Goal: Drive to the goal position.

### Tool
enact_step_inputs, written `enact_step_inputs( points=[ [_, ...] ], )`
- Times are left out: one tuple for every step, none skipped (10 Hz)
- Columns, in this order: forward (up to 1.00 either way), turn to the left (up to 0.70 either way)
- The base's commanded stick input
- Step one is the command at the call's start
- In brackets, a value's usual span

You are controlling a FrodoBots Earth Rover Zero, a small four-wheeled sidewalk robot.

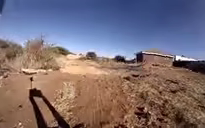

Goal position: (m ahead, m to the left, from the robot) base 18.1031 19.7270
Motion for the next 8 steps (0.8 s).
enact_step_inputs(
  points=[
    [0.5, 0.0],
    [0.5, 0.0],
    [0.5, 0.0],
    [0.5, 0.0],
    [0.5, 0.0],
    [0.5, 0.0],
    [0.5, 0.0],
    [0.5, 0.0]
  ],
)
